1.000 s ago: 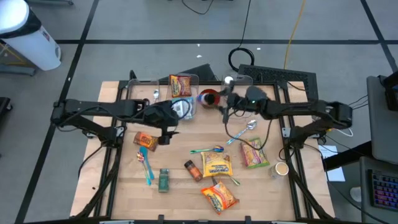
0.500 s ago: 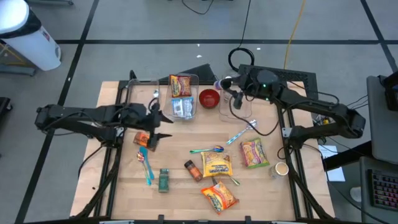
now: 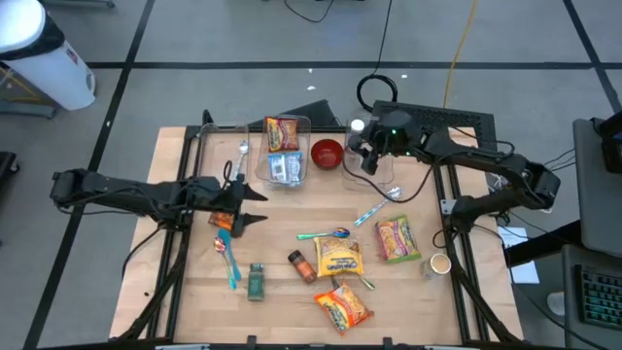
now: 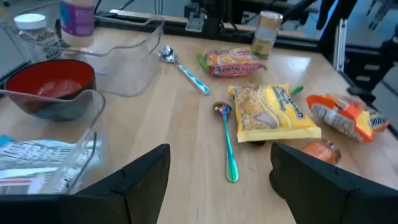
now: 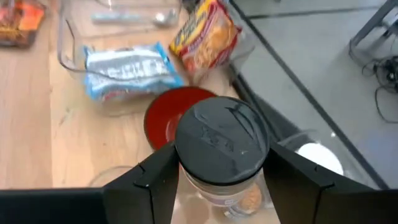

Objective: Pick & Place Food Item
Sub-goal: Put the purple seasoning bottle into the right transparent bin, then put the green spoon into the left transparent bin

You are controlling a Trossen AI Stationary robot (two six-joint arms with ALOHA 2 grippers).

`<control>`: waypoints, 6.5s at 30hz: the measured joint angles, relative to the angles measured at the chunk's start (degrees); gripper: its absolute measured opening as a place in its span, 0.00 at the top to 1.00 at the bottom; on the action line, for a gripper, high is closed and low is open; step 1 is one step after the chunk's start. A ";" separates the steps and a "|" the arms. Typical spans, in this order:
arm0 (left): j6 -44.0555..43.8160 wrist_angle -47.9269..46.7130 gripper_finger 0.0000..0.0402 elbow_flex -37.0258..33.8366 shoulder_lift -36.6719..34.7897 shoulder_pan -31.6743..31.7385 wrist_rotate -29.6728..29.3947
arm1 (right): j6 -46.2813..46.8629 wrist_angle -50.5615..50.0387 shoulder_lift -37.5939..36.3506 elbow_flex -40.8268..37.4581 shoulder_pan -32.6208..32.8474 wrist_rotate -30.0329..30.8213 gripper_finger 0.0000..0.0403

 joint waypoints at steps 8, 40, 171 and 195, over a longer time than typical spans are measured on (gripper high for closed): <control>-1.34 0.76 0.30 -0.68 0.01 -0.09 -0.01 | 0.00 -5.14 1.15 -0.04 0.11 -0.12 0.52; 1.44 2.16 0.30 -0.66 0.02 -0.09 -0.24 | 5.05 10.35 3.94 -11.34 0.02 -3.23 0.53; -59.48 -54.30 0.30 4.63 0.04 -24.97 -2.41 | -2.97 68.21 12.21 -20.15 26.75 4.53 0.38; -61.36 -57.03 0.30 4.46 11.41 -25.18 -2.82 | -3.21 68.21 12.21 -20.20 26.75 4.53 0.38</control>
